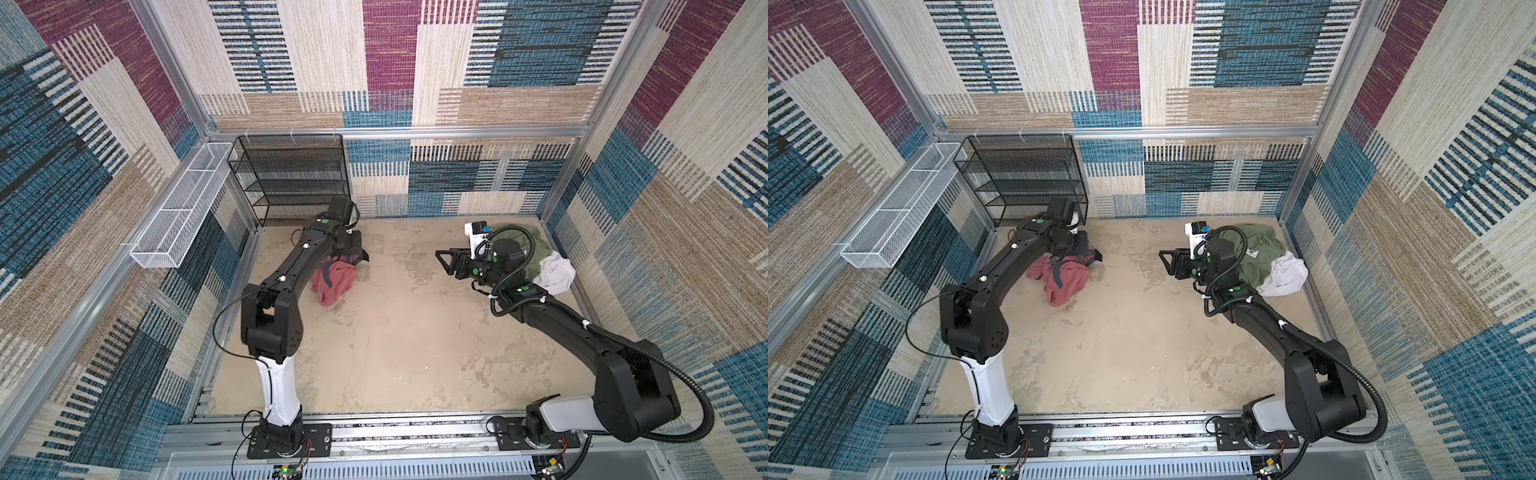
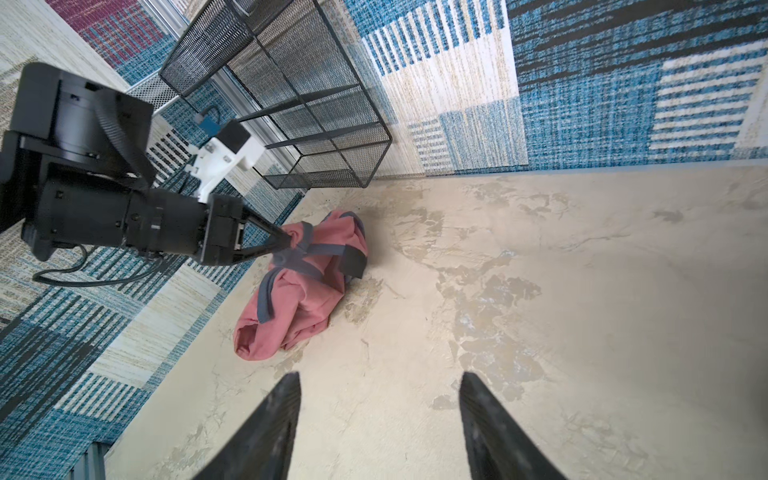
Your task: Pick out a specific cloth from the pile
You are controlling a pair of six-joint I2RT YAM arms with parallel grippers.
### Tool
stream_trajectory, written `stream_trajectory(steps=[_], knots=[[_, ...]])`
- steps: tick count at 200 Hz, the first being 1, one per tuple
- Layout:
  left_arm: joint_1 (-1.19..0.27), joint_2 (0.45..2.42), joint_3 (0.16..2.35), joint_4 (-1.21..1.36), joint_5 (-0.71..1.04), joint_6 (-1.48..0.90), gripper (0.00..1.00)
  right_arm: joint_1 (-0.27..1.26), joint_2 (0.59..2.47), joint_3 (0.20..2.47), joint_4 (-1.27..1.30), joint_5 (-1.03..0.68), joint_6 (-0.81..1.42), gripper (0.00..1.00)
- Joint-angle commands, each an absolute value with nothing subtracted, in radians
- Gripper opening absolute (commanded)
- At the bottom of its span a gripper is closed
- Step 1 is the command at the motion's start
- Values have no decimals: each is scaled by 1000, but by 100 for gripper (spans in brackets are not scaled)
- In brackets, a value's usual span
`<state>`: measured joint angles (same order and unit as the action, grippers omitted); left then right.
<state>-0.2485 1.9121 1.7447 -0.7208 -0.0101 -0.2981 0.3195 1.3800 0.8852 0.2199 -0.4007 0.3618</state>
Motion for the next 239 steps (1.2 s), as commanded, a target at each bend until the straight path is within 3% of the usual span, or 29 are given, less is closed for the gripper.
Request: stream_trajectory(steps=[1,81,158,239], knots=[[-177,1820,1630,-599,74,-372,0,319,1371,897,238,-419,380,63],[24,1762,1457,-589,34,-381,0,321,1381,905,236,-429,396,63],[52,1888,1446,-635,-40,-354,0,322,1378,907,221,-420,393,63],[85,1920,1380,-565,37,-369,0,321,1369,893,206,-392,391,62]])
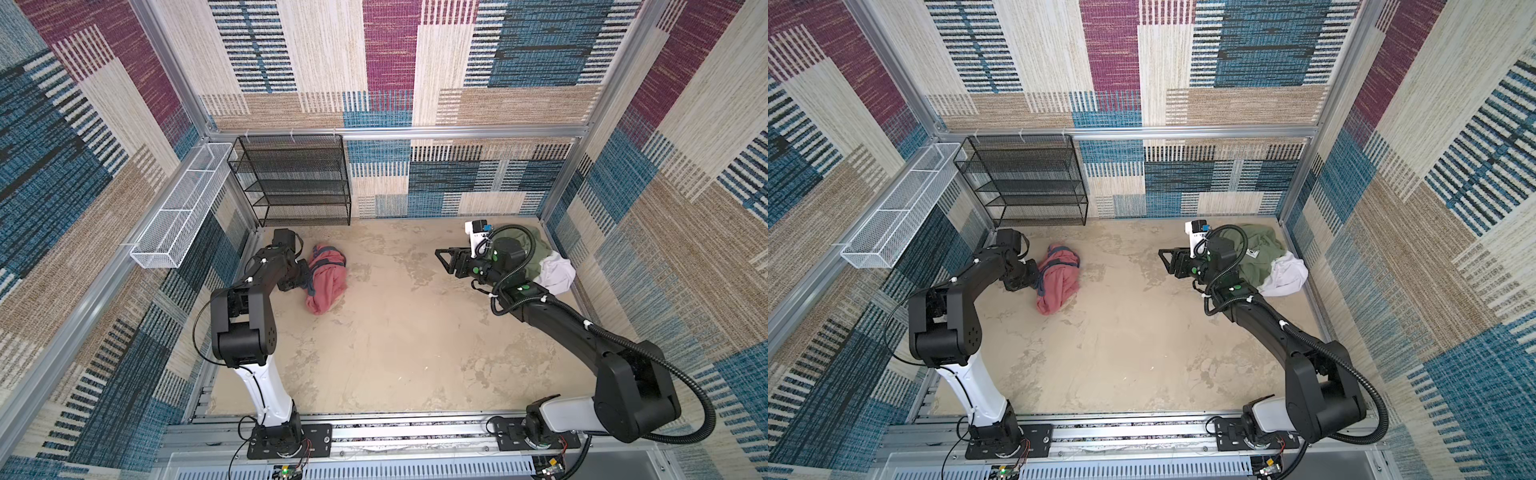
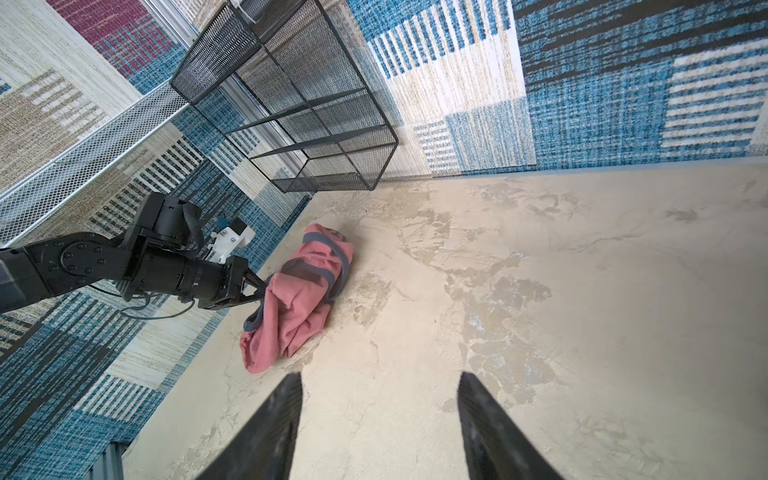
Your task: Pick out a specific cloth from the pile
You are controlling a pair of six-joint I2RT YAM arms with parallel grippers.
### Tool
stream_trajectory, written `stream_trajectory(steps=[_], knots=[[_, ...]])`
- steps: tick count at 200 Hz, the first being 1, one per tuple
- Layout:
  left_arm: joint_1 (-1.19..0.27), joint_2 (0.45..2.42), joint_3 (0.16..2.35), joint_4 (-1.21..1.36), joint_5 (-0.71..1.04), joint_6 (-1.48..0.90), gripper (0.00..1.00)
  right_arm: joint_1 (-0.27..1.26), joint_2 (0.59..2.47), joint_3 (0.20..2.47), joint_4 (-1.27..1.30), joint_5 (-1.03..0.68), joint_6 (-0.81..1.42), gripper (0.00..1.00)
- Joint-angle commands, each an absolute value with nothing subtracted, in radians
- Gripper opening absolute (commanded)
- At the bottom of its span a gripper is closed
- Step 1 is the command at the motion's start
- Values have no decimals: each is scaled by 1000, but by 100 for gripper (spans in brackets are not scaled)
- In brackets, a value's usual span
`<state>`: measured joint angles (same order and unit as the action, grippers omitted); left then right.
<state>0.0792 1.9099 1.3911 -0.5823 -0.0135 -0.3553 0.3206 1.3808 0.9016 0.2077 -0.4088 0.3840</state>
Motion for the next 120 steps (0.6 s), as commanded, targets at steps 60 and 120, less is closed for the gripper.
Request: stream_trajectory(steps=[60,120], knots=[[89,1833,1294,-490,98,-401,34,321,1340,872,196,-377,400,62],[66,1528,1118,-430,20,-408,66,321,1311,834,194,-308,394,64]])
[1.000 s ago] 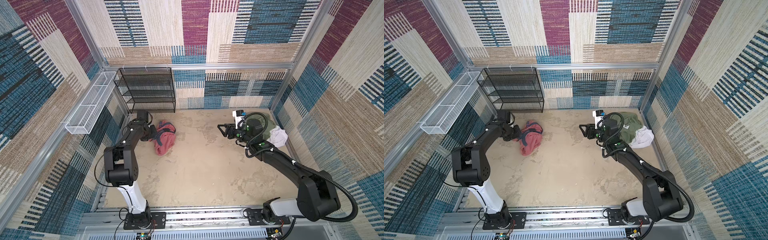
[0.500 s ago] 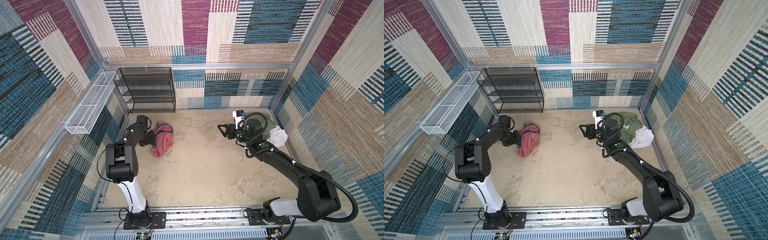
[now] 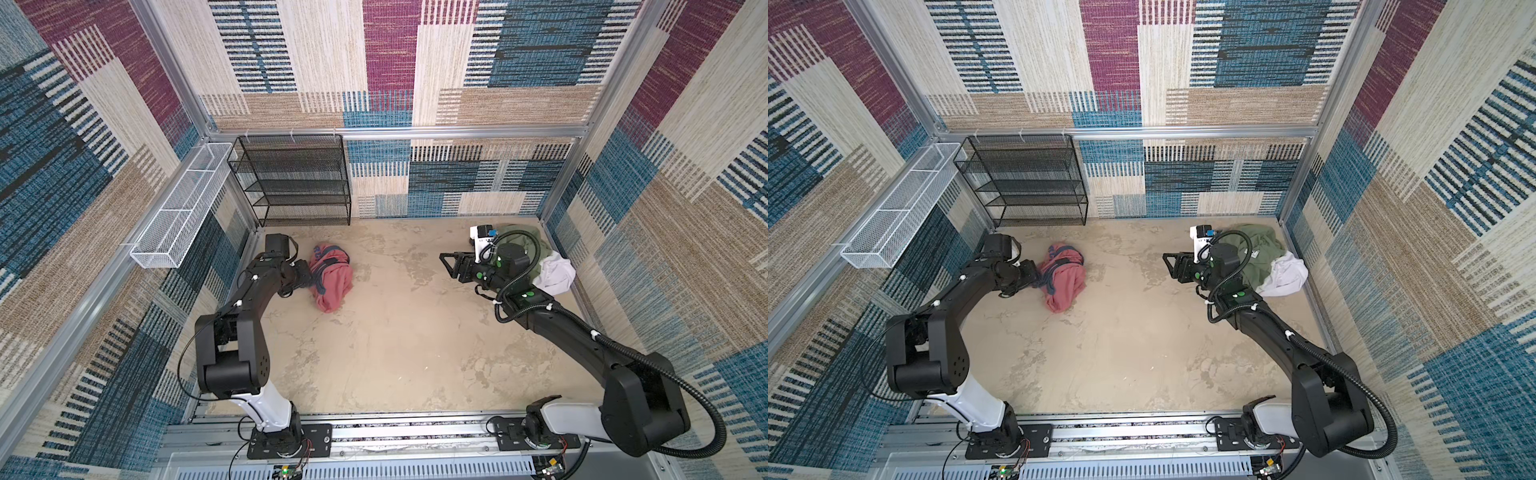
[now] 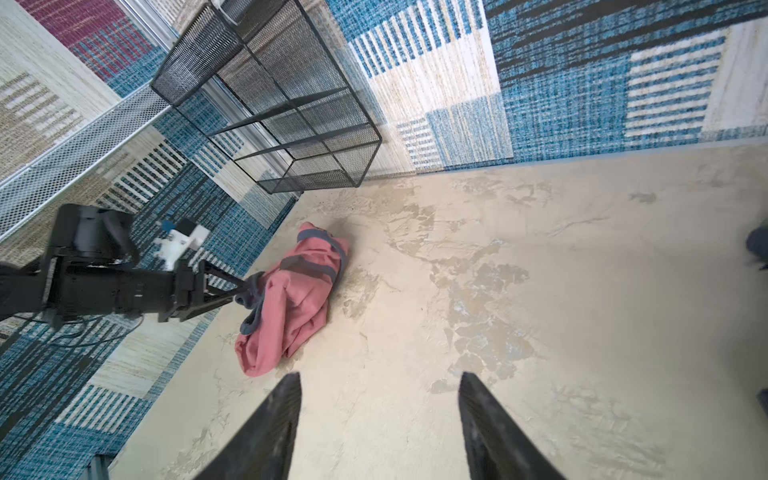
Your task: Pick out a specific cloth from the pile
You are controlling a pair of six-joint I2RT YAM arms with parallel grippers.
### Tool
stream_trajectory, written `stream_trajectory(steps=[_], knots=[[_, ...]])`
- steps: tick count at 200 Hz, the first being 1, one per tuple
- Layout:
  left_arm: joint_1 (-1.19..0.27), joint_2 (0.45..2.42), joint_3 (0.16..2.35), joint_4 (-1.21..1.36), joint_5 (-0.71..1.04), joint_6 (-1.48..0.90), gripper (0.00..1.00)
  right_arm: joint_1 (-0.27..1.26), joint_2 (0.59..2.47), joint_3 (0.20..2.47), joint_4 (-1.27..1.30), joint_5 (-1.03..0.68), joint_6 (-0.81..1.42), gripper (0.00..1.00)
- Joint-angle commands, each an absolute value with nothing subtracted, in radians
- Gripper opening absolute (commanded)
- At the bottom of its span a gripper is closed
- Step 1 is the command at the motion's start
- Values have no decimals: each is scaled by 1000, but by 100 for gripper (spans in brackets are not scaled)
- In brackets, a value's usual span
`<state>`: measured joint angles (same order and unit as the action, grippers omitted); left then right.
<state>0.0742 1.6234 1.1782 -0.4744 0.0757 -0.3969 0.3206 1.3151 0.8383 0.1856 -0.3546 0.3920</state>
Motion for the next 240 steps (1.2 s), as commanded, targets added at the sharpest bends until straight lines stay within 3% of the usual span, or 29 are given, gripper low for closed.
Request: stream_trajectory(steps=[1,29,53,115,190,240], knots=[[66,1523,1114,-428,18,-408,66,320,1311,833,193,-307,394,64],[62,1402,1032,-385,7,-378,67,318,1295,831,169,-235,352,69],[46,1331,962,-305,3,-332,67,295,1272,821,153,-143,308,79],[11,1218,735,11,-11,-170,66,143,1214,665,243,83,218,81],[11,1255,553,322,-69,-59,66,71,1265,335,793,285,98,82],[14,1326,479,518,-100,-5,66,66,1394,294,969,274,65,81]])
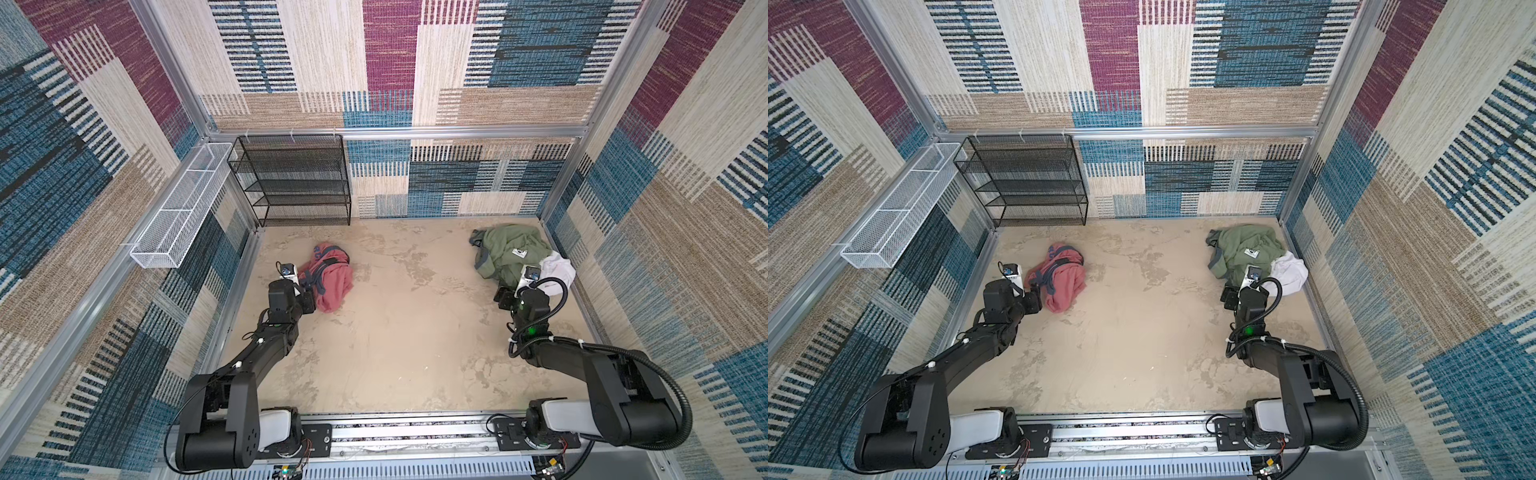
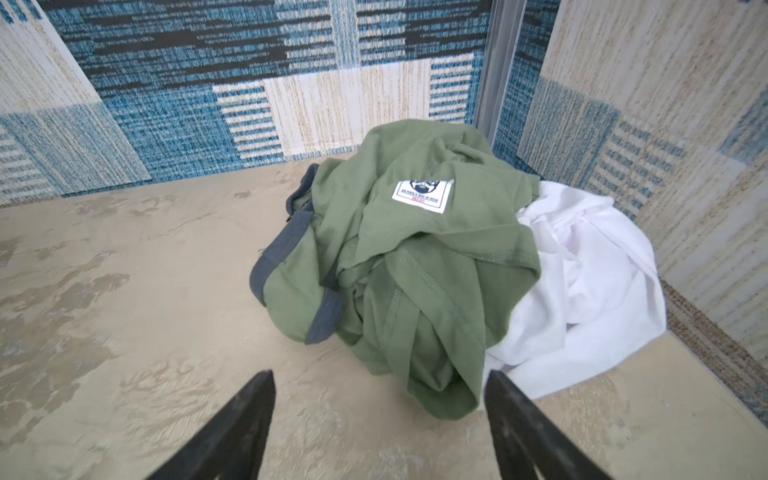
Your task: Pick out a specific cloth from the pile
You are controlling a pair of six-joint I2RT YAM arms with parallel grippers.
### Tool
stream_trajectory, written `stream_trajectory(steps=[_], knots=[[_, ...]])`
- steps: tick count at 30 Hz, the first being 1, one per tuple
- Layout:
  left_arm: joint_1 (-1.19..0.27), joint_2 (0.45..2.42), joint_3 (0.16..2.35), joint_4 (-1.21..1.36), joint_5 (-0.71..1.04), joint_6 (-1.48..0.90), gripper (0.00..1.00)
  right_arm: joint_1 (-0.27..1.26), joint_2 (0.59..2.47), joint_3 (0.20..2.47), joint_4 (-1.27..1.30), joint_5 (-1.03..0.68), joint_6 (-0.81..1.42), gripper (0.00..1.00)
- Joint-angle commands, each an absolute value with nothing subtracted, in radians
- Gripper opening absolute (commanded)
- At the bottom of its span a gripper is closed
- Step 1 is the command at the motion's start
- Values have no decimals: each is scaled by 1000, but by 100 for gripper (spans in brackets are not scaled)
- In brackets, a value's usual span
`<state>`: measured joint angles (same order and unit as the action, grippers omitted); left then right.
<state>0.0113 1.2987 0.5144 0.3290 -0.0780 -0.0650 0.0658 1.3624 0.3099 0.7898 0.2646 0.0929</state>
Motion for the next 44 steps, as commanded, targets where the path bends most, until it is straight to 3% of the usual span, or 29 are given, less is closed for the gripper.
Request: stream_trajectory(steps=[1,12,19,22,44], knots=[[14,1328,476,527,-100,-4,66,66,1395,293,973,274,64,81],[24,1537,412,838,-44,-7,66,-9,1438,165,1276,189,63,82],[24,1535,414,833,-44,-9,65,-11,1496,250,1181,107,29,85],[24,1539,433,804,-32,0,65,-11,1498,255,1178,92,25,100],[23,1542,436,801,-34,0,69,-11,1495,252,1180,80,18,100]])
